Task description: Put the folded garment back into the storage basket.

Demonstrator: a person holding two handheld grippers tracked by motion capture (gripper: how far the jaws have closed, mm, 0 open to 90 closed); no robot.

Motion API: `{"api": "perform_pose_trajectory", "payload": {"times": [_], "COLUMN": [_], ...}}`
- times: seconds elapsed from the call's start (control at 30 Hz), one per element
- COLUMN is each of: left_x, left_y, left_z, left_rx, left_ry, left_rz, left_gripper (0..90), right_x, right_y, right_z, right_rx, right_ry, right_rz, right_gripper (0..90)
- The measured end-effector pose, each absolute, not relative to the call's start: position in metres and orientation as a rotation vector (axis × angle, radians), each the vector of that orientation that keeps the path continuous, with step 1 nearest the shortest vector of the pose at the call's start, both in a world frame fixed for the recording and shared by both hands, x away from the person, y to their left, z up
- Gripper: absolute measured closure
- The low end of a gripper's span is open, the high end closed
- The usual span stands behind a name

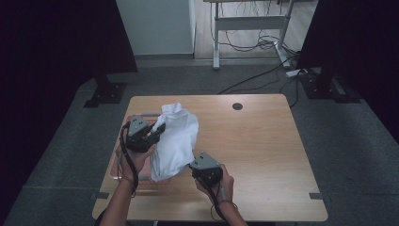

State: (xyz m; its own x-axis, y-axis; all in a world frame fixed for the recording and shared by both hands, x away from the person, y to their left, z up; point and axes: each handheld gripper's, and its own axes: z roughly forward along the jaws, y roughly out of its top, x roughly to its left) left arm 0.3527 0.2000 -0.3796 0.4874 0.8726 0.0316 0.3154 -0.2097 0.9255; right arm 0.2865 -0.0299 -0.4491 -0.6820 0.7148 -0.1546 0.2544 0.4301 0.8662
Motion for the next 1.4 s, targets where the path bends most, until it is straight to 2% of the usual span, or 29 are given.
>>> {"api": "perform_pose_trajectory", "payload": {"times": [1.4], "left_x": [0.356], "left_y": [0.268], "left_z": [-0.397], "left_rx": [1.727], "left_ry": [1.115], "left_rz": [0.740], "left_gripper": [73.9], "right_x": [0.301], "right_y": [0.034], "right_z": [-0.457], "right_rx": [0.772], "right_ry": [2.240], "right_rz": [1.192], "right_gripper": [77.9]}}
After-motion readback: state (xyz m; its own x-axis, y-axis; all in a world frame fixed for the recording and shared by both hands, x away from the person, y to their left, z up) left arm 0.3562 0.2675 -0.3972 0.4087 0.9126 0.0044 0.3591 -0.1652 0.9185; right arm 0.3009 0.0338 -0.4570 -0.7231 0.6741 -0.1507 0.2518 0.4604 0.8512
